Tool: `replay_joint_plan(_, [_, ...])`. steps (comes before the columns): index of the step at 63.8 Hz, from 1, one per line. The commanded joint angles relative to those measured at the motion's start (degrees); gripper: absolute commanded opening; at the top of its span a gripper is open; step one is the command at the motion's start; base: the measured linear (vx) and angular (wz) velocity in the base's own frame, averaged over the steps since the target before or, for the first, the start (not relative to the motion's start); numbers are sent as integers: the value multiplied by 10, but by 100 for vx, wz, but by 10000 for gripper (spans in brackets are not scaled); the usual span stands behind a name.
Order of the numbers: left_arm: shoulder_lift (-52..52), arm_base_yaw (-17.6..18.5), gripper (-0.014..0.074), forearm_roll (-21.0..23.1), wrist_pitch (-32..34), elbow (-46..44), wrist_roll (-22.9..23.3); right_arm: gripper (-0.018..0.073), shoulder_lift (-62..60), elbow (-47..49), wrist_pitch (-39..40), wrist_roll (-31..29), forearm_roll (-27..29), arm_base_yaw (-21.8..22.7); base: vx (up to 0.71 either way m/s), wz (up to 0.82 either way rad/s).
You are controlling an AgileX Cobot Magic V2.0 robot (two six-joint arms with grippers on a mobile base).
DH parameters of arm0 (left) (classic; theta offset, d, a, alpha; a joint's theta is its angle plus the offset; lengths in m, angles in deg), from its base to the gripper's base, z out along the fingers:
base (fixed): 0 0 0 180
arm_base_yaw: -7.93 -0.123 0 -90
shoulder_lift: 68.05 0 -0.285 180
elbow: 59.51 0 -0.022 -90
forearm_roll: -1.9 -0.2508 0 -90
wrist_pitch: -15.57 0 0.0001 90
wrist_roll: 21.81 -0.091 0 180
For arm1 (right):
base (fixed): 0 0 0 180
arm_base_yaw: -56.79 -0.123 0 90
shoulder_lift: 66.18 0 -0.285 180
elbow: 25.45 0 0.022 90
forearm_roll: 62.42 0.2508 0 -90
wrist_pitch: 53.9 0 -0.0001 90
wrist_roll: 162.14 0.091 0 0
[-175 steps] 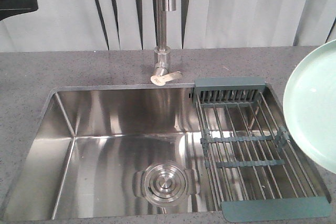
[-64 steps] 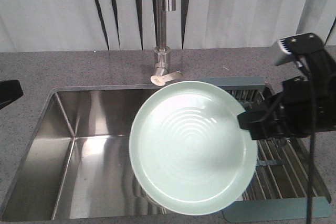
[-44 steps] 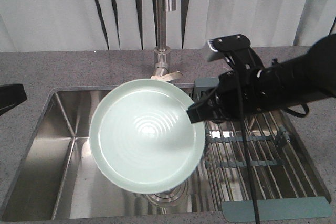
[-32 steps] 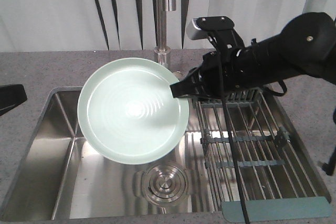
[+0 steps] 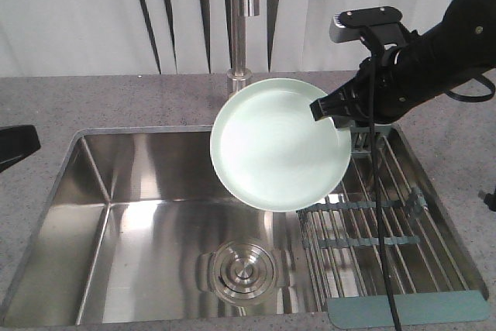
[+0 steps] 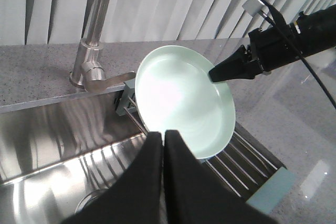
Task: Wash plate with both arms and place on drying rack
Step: 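Swing the plate over the sink basin with the right gripper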
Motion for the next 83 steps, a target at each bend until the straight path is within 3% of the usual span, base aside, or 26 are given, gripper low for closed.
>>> replay_joint_plan(1, [4, 5, -7, 16, -4, -14, 5, -3, -37, 19, -18, 3, -8, 5, 0, 0])
replay_joint_plan(13, [4, 5, -7, 16, -4, -14, 5, -3, -66, 19, -104, -5, 16, 2, 0, 0])
replay_joint_plan(27, [4, 5, -7, 16, 0, -14, 5, -3, -81, 19, -132, -54, 152, 0, 0, 0])
replay_joint_plan(31, [4, 5, -7, 16, 1, -14, 5, -3, -81, 19, -118, -51, 162, -16, 0, 0])
replay_joint_plan(44, [4, 5, -7, 16, 1, -14, 5, -3, -56, 19, -1, -7, 150, -83, 0, 0])
replay_joint_plan(54, [4, 5, -7, 16, 1, -14, 5, -3, -23, 19, 105, 15, 136, -88, 0, 0])
replay_joint_plan(61, [4, 5, -7, 16, 1, -14, 5, -3, -11, 19, 143, 30, 93, -88, 0, 0])
replay_joint_plan(74, [4, 5, -7, 16, 1, -14, 5, -3, -32, 19, 140, 108, -31, -74, 0, 0])
replay_joint_plan(83, [4, 5, -7, 16, 1, -14, 5, -3, -60, 19, 75, 124, -38, -42, 0, 0])
